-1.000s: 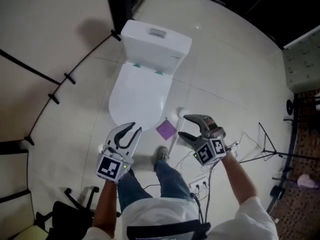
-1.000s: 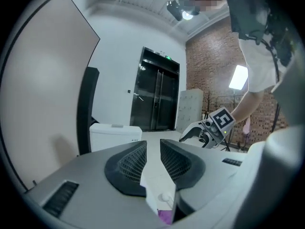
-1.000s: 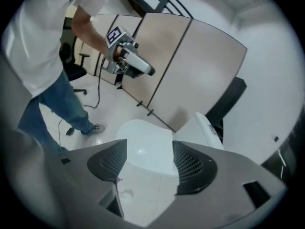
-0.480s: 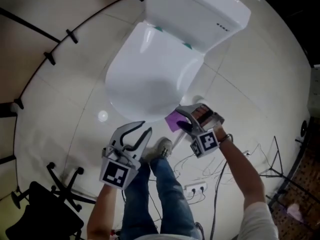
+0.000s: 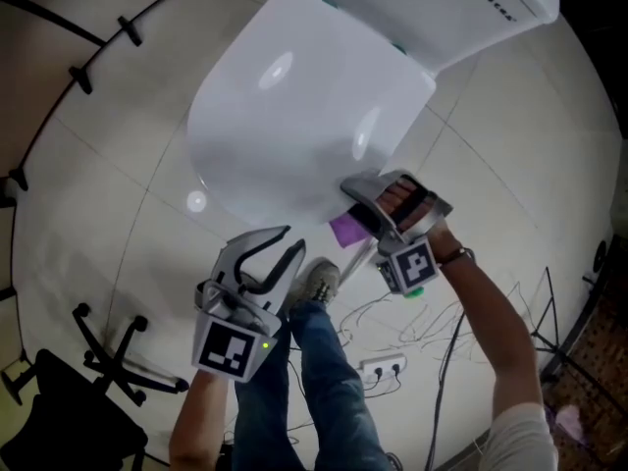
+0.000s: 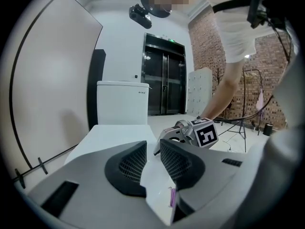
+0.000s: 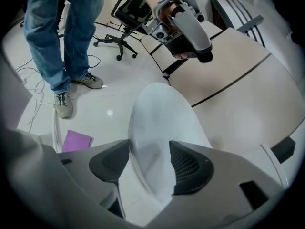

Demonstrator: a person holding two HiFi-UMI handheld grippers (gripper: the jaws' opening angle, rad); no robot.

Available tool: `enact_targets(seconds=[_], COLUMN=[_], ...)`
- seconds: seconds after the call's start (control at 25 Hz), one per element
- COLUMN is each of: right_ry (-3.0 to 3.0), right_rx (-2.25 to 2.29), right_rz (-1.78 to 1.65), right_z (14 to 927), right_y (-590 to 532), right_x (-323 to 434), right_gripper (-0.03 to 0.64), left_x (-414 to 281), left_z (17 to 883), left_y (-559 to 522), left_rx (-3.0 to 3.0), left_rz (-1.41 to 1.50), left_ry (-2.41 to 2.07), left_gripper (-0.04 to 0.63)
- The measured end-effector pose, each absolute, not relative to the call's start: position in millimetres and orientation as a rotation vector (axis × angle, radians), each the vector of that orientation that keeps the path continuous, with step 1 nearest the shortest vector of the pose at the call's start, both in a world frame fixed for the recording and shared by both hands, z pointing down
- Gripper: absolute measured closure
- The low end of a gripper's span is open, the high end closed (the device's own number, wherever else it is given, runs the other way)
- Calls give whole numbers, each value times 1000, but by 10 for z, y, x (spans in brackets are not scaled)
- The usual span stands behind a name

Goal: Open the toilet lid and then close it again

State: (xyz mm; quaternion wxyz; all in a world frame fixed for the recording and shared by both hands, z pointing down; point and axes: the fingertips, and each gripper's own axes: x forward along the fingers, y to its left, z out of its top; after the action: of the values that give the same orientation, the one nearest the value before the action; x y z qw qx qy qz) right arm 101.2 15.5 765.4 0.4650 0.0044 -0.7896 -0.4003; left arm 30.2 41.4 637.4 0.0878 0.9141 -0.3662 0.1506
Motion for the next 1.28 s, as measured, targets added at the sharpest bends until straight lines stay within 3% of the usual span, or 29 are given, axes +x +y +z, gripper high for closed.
enact_targets(seconds=[0.12,0.28,0.6,0.84,1.04,1.16,1.24,1.28], right_ry=[-1926,-1937,-1958,-2031,-2068,-2075,-2091,-2107], right_rx=[-50,-106,-61,32,62,66,82,100], right_rz=[-1008,-1006,-980,-950,-922,-906,-885,-870], right_z=[7646,7642,7572,7229,7105,7099,7077,7040], right_y=[223,320,342,325,299,306,296,287], right_x=[1026,1080,1085,1106,1114,1102,1093,1092], right_gripper=[383,522,535,545,545,545,545,545], left_x=[297,224,88,-153,-375,-394,-380,-358], left_z=[6400,6459,6589,6786,7111,7192,7106,7049], left_y=[466,543,613,834,576,418,360,357], left_rx=[2742,2739,2777,3023,2955,2974,3013,3038], left_rz=[490,530,671,1266,1691,1779,1761,1744], left_ry=[-1079,-1084,-1190,-1297,-1293,-1266,-1276,-1270], left_gripper=[512,512,509,497,233,235,318,394])
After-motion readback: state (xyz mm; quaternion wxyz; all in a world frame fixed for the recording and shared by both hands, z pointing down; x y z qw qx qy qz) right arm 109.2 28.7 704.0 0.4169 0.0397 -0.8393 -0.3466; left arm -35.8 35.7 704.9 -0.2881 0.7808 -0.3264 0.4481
